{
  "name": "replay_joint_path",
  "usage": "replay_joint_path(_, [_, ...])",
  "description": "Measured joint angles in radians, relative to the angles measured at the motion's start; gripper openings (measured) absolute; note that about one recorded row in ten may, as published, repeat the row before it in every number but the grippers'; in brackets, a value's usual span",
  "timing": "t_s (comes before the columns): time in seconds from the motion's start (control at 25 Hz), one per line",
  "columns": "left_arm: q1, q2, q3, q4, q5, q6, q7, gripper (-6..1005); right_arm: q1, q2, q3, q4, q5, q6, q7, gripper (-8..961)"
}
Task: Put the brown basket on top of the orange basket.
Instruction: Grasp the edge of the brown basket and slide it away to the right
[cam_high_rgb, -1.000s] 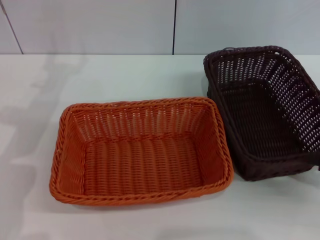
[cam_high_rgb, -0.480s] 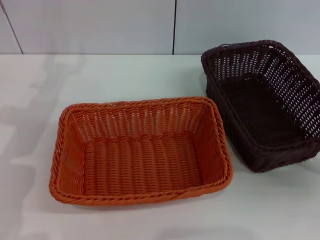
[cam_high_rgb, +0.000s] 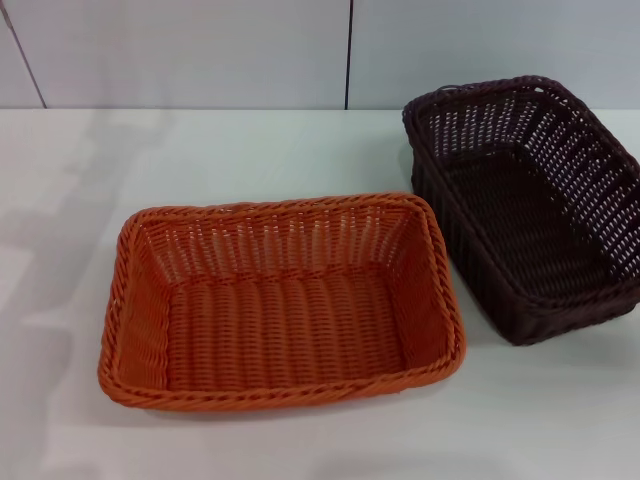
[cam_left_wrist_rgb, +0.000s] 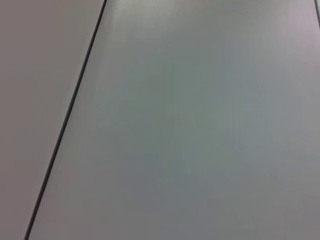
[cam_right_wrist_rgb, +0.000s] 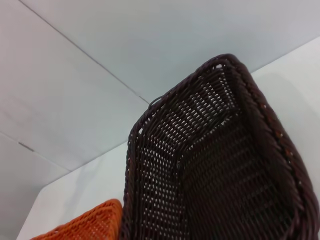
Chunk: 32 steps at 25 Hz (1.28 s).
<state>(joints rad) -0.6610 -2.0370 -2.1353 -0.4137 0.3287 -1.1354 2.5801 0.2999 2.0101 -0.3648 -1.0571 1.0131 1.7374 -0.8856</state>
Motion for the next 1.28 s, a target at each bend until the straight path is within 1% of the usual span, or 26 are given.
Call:
replay_joint_path(0.08, [-0.003,0.001,0.000,0.000,0.000,0.000,0.000,833,0.000,0.004,-0.004,0.001,0.000,0.007,0.008,707])
replay_joint_path(0.12, [-0.005,0.001,0.000,-0.001,0.000,0.001,0.000,833,0.000,0.014,-0.008,0.001,-0.006,0.007,0.016,707])
replay_joint_path(0.16, [-0.005,0.001,0.000,-0.001,0.000,0.001,0.000,833,0.000,0.014,-0.008,0.001,-0.006,0.007,0.016,707])
replay_joint_path(0.32, [-0.011,0.005,0.000,-0.002,-0.001,0.003,0.000,833,0.005,0.030,-0.011,0.014,-0.010,-0.005,0.020,704])
replay_joint_path(0.36, [-0.011,0.005,0.000,-0.002,-0.001,0.003,0.000,833,0.005,0.030,-0.011,0.014,-0.010,-0.005,0.020,704])
replay_joint_path(0.48, [-0.014,0.009,0.001,-0.002,-0.001,0.003,0.000,834,0.010,0.040,-0.013,0.033,-0.010,-0.012,0.022,704])
replay_joint_path(0.68, [-0.013,0.011,0.005,-0.011,0.000,0.003,0.000,834,0.016,0.042,-0.001,0.126,0.010,-0.010,0.029,705])
replay_joint_path(0.8, [-0.010,0.011,0.007,-0.018,0.000,0.003,0.000,834,0.005,0.047,0.014,0.166,0.049,-0.007,0.049,705])
replay_joint_path(0.88, [-0.009,0.012,0.008,-0.022,0.000,0.003,0.000,834,-0.005,0.048,0.029,0.173,0.059,-0.007,0.063,705])
replay_joint_path(0.92, [-0.009,0.012,0.009,-0.024,0.000,0.003,0.000,834,-0.011,0.050,0.053,0.181,0.062,-0.008,0.074,705])
replay_joint_path(1.12, [-0.010,0.013,0.010,-0.024,0.001,0.003,0.000,833,-0.018,0.048,0.099,0.218,0.065,-0.020,0.083,704])
replay_joint_path(1.28, [-0.011,0.014,0.011,-0.025,0.001,0.003,0.000,833,-0.019,0.046,0.104,0.228,0.065,-0.044,0.085,704])
